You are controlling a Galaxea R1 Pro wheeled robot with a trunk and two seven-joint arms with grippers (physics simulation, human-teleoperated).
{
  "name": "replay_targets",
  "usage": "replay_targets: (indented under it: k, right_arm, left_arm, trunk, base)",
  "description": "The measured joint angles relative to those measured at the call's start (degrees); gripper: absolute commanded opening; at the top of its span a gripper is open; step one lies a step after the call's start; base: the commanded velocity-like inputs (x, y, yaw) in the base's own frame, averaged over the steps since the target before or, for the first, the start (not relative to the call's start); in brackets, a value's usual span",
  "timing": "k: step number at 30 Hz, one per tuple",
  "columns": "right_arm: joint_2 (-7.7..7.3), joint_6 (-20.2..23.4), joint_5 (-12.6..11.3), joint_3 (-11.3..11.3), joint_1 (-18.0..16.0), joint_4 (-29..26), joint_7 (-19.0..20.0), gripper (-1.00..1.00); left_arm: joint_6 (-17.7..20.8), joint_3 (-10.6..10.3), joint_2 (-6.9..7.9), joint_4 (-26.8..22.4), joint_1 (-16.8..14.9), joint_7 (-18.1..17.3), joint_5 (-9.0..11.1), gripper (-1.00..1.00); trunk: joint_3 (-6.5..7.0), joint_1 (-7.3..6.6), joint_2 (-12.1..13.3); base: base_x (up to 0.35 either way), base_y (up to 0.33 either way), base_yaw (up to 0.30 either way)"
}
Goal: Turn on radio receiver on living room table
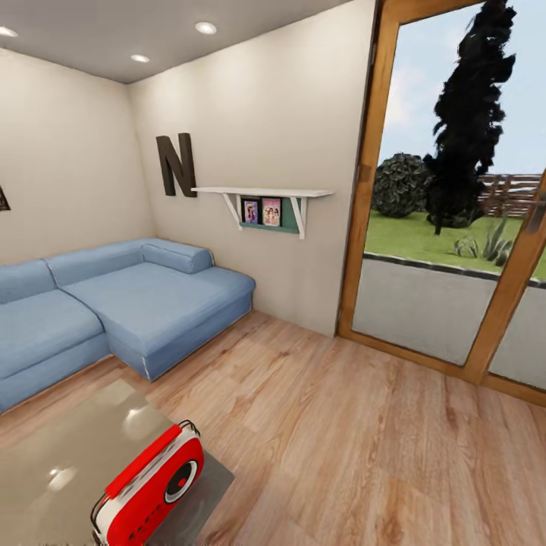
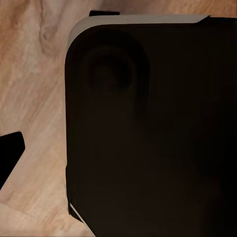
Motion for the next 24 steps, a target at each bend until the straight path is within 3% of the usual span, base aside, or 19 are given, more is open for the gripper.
replay_targets:
  k: [24]
  right_arm:
    - [0.00,0.09,0.00,0.04,0.00,0.00,0.00,1.00]
  left_arm:
    - [-0.79,0.13,-0.45,0.00,0.00,-0.25,0.28,1.00]
  trunk:
    - [0.00,0.00,0.00]
  base:
    - [0.000,0.000,0.271]
